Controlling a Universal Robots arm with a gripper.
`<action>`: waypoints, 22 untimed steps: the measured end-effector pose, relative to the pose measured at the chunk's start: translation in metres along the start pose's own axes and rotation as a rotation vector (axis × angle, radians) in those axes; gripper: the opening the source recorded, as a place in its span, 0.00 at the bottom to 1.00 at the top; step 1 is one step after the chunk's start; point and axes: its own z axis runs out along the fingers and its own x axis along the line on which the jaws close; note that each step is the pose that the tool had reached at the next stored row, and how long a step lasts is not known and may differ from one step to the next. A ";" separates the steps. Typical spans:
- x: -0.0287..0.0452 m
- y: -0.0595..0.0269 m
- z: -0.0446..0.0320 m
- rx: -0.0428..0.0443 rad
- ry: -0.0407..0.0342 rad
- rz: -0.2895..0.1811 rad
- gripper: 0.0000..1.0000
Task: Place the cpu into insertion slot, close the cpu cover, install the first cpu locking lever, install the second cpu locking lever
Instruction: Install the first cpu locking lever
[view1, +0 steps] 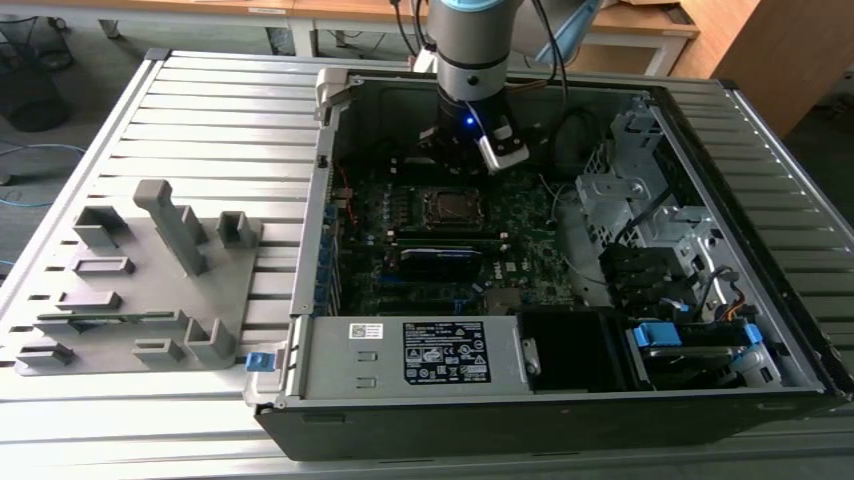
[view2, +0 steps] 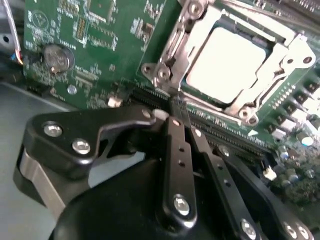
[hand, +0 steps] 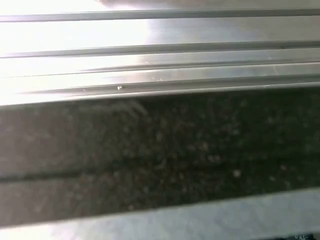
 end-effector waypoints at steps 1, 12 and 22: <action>0.0000 0.0001 -0.0002 -0.0003 0.0002 0.000 0.11; -0.0005 -0.0045 -0.0003 -0.0008 0.0002 0.000 0.11; -0.0003 -0.0026 -0.0001 -0.0001 0.0003 0.000 0.11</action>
